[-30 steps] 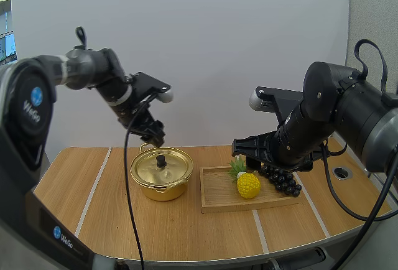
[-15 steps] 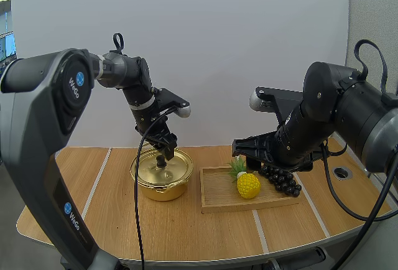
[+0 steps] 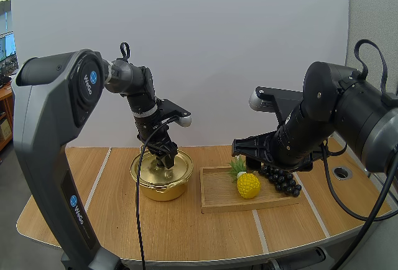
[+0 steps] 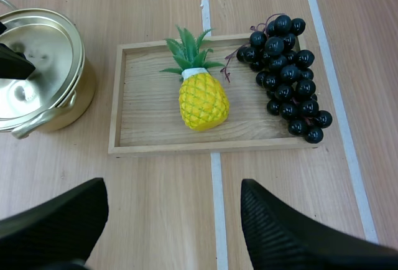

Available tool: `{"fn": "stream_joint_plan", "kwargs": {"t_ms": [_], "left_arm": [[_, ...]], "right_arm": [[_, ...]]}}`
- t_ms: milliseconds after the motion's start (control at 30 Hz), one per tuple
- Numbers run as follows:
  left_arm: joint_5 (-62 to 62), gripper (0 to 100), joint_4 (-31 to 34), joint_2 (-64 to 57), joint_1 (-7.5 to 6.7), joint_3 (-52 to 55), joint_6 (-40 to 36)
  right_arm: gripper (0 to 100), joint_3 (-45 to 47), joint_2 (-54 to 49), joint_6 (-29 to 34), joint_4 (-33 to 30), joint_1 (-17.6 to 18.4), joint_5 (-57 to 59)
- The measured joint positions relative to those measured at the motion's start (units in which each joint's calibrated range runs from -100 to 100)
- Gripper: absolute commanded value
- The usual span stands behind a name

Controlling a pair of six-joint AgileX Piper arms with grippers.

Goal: Open the pot, put the grape inside, and close it

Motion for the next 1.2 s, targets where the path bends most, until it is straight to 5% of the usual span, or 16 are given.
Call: {"fn": "stream_joint_plan", "kwargs": {"t_ms": [600, 633, 800, 833, 1200], "left_arm": [[1.9, 100, 0.0, 1.1, 0.00, 0.0, 0.0], [2.1, 96, 0.0, 1.1, 0.00, 0.0, 0.0], [4.4, 7, -0.4, 1.1, 0.00, -0.3, -0.7], [4.1, 0, -0.4, 0.9, 0.00, -0.4, -0.6], [4.5, 0, 0.0, -2.5, 0.00, -0.4, -1.0]], "right_arm": [[100, 0.0, 0.0, 0.0, 0.0, 0.0, 0.0], [100, 0.0, 0.0, 0.0, 0.0, 0.0, 0.0], [100, 0.0, 0.0, 0.0, 0.0, 0.0, 0.0], [100, 0.0, 0.0, 0.0, 0.0, 0.0, 0.0], [100, 0.0, 0.0, 0.0, 0.0, 0.0, 0.0]]}}
